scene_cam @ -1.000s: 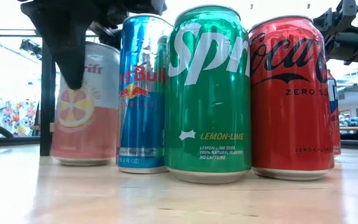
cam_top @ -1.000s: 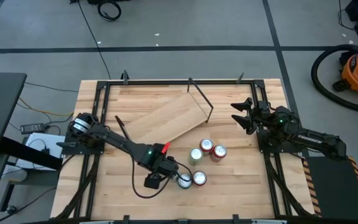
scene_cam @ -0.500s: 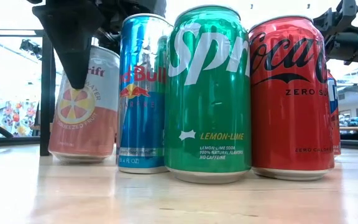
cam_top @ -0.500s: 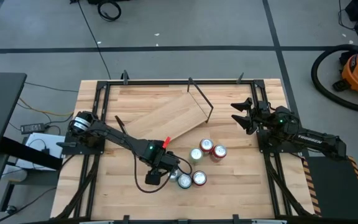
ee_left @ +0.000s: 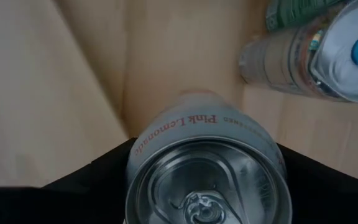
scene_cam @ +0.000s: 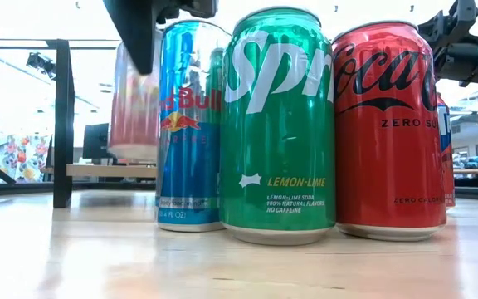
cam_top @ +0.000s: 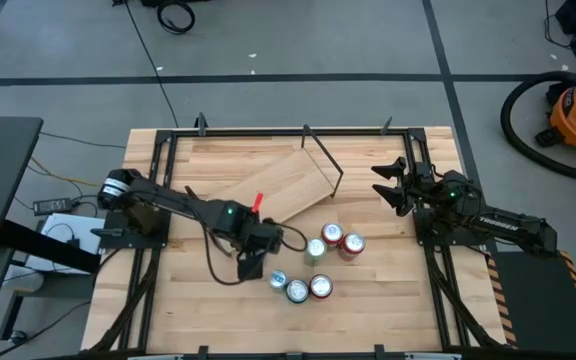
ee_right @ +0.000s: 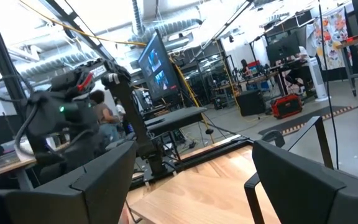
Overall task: Place canned beverage on shelf
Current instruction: Put the orange white soda can on the shelf
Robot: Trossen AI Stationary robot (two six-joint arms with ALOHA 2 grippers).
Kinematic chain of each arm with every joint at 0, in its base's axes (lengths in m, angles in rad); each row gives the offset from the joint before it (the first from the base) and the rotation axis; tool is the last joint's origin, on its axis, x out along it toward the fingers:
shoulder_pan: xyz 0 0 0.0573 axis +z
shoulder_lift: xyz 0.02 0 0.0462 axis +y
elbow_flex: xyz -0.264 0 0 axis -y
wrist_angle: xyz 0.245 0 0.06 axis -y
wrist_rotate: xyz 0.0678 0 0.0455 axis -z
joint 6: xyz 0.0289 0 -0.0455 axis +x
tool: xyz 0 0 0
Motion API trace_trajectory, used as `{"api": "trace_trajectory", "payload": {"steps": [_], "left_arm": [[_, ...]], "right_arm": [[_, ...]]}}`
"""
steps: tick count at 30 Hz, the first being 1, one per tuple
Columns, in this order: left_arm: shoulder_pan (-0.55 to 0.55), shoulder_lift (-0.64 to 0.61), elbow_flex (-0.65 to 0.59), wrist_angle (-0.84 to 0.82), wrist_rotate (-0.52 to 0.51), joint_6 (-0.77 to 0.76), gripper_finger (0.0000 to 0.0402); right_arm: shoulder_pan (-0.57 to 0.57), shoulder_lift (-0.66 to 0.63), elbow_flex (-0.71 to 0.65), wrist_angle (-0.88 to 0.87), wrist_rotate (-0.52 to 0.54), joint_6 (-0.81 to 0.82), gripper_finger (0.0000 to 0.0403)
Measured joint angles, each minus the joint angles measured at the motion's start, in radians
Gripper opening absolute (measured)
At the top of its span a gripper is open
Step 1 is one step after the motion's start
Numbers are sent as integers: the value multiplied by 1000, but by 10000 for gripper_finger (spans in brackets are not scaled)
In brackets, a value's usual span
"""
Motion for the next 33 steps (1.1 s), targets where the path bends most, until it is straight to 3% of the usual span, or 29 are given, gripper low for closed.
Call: {"api": "trace_trajectory", "payload": {"steps": [22, 33], "left_arm": [[70, -84, 1, -204, -160, -9, 305], [130, -140, -33, -183, -211, 48, 305]], "right_arm": [[0, 0, 0, -4, 0, 0, 334], [0, 0, 0, -5, -7, 10, 334]]}}
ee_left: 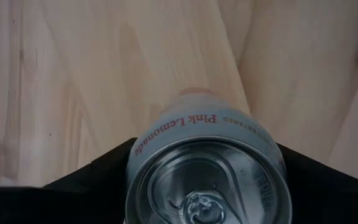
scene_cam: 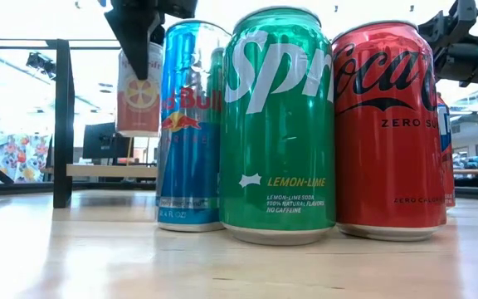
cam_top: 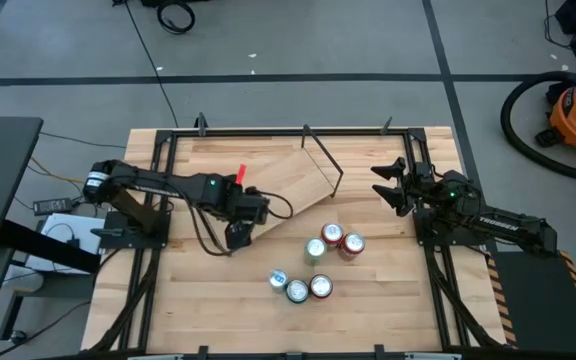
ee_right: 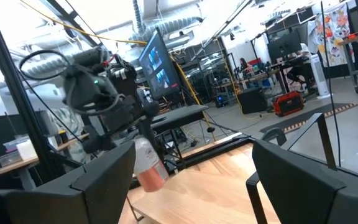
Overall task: Place canned beverage on shelf
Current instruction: Put the orange white soda can on the shelf
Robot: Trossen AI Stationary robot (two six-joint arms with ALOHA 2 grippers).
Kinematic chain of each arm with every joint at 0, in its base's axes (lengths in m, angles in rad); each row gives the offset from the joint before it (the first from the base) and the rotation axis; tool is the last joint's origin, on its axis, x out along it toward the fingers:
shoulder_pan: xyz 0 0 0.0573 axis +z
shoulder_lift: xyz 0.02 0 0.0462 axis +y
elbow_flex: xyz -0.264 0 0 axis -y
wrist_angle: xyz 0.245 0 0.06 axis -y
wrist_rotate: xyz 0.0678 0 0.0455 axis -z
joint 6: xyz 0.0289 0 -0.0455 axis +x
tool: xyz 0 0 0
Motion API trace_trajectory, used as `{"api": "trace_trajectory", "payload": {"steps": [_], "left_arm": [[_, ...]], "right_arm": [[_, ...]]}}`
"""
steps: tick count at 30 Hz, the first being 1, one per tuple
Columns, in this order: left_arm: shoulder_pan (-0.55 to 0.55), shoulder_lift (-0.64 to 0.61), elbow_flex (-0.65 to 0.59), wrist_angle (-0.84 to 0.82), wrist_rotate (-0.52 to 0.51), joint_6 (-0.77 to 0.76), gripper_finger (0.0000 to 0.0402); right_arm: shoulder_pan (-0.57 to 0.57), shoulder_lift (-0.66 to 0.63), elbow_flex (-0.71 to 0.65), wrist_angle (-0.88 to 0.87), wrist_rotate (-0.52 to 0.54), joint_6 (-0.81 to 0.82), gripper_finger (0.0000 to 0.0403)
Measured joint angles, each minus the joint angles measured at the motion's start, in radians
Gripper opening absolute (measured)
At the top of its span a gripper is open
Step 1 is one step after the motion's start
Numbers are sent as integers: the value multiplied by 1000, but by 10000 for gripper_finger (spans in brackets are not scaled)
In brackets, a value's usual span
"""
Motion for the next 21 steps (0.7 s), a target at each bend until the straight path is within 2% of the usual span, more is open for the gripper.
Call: {"api": "trace_trajectory", "payload": {"steps": [10, 13, 21], "left_arm": [[136, -188, -194, 82, -17, -24, 305], [205, -204, -222, 76, -10, -15, 305], [349, -202, -311, 169, 90, 68, 312]], "right_arm": [[0, 1, 0, 7, 4, 2, 334], [0, 4, 0, 9, 5, 5, 334], [0, 8, 0, 6, 3, 5, 334]]}}
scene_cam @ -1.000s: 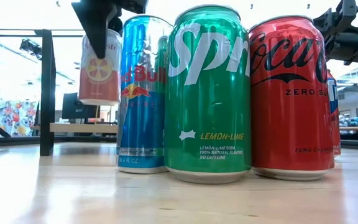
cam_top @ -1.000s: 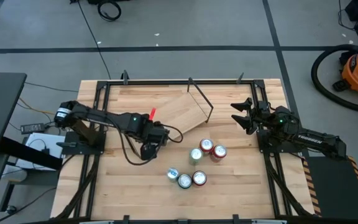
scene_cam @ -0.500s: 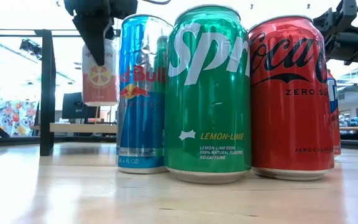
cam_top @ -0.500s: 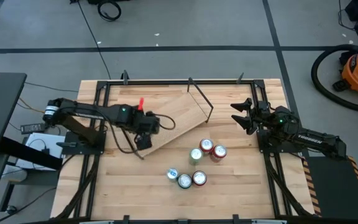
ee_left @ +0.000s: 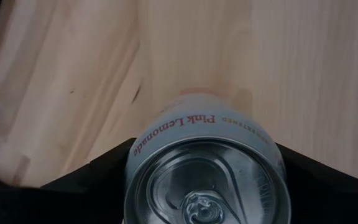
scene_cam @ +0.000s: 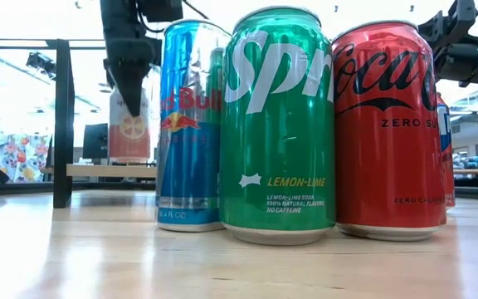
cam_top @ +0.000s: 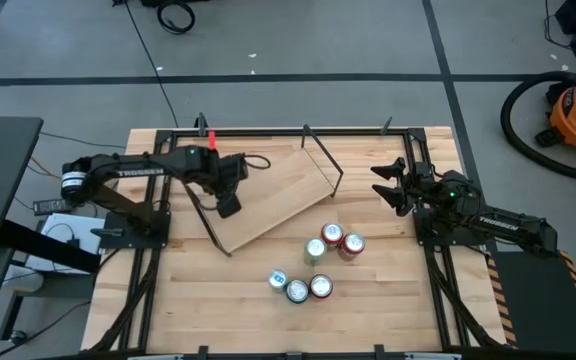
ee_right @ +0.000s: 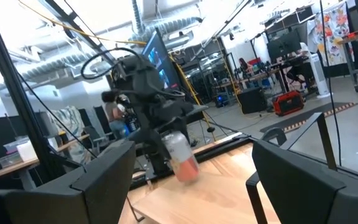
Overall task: Place canned beverage on shelf
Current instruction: Put the orange white soda can on the shelf
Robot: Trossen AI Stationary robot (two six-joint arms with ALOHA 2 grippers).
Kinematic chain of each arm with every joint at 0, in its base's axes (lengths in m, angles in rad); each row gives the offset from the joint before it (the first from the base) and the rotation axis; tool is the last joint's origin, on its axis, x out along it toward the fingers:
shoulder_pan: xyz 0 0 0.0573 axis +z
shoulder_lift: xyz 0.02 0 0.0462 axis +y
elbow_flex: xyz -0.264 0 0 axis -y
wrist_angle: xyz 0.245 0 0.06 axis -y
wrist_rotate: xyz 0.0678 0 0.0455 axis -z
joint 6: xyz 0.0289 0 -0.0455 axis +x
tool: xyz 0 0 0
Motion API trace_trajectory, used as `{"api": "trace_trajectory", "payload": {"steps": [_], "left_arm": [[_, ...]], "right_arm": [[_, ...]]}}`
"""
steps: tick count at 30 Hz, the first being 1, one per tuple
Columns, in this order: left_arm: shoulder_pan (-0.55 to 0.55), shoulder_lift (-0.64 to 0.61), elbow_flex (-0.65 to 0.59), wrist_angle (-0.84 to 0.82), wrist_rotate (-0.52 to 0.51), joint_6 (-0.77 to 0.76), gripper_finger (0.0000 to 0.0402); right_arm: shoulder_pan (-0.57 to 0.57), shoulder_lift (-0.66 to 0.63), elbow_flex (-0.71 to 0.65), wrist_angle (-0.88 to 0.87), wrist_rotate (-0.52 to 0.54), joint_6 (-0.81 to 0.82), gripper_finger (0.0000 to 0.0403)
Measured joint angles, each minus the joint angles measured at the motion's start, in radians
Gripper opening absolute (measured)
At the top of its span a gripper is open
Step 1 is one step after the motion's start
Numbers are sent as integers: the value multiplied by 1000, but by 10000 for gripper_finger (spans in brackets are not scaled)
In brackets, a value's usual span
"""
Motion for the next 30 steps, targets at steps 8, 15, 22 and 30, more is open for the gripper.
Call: {"api": "trace_trajectory", "payload": {"steps": [8, 15, 22, 30], "left_arm": [[62, -44, -68, -11, 71, 32, 313], [85, -90, -79, -37, 95, 32, 313], [70, -92, -79, -31, 96, 29, 316], [70, -92, -79, -35, 92, 24, 341]], "right_arm": [[0, 1, 0, 0, -3, -3, 334], [0, 1, 0, 1, -2, 0, 334], [0, 1, 0, 1, 2, 0, 334], [0, 1, 0, 0, 0, 0, 334]]}}
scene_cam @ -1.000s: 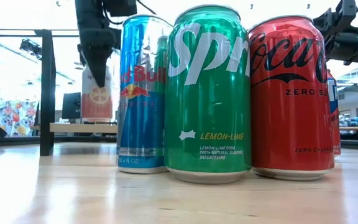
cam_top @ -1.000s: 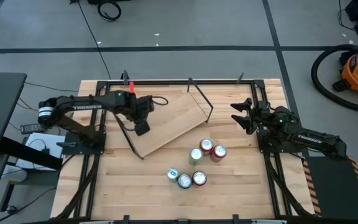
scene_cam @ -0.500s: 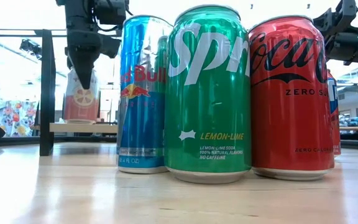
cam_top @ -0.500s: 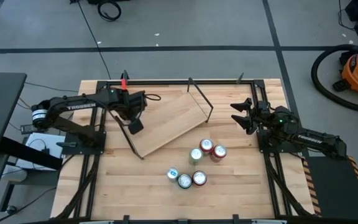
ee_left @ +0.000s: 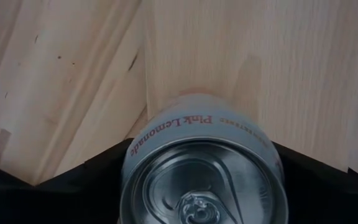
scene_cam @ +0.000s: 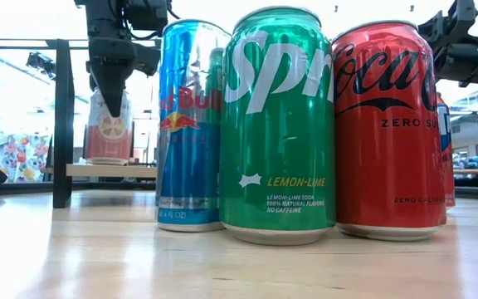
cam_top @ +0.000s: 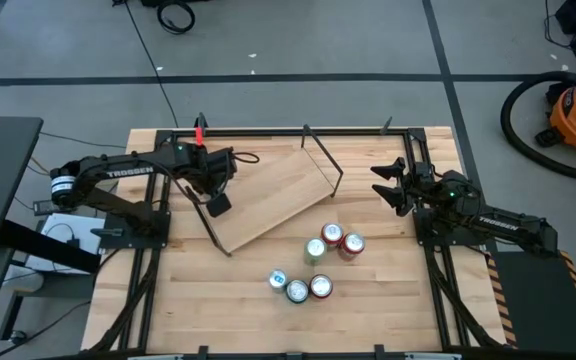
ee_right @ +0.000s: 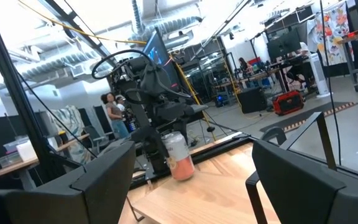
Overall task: Place canned beverage on shelf
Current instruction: Put the orange white soda can on the shelf, then put the blue soda can on the shelf
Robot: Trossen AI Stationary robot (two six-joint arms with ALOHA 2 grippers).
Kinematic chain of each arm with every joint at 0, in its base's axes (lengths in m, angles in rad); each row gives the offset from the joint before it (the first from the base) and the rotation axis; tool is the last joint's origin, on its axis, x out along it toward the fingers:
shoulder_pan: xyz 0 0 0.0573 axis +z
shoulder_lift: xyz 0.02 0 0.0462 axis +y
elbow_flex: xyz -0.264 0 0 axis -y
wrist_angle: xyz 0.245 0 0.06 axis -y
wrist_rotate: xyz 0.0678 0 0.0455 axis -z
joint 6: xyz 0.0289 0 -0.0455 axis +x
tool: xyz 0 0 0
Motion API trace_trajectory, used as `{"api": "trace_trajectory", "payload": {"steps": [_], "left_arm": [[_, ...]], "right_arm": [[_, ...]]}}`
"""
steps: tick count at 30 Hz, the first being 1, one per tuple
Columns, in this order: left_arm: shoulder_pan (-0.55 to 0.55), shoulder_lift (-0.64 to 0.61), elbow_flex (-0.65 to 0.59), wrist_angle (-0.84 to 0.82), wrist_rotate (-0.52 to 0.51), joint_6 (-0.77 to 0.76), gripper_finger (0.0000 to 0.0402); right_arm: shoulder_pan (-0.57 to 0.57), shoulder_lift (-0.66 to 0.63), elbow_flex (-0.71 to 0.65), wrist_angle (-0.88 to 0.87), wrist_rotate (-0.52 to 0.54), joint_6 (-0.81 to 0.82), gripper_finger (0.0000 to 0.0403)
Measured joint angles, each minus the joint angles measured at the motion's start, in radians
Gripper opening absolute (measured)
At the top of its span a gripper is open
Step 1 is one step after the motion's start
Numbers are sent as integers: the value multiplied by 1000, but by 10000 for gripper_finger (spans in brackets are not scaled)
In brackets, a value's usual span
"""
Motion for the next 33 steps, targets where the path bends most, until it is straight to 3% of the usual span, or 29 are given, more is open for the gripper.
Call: {"api": "trace_trajectory", "payload": {"steps": [8, 16, 33], "left_arm": [[0, 0, 2, 0, 3, 9, 374], [-8, -14, 7, -11, 2, 30, 380], [-74, -18, 282, -86, -68, 46, 381]], "right_arm": [[0, 0, 0, 0, 0, 0, 334], [0, 0, 0, 0, 3, 4, 334], [0, 0, 0, 0, 5, 9, 334]]}}
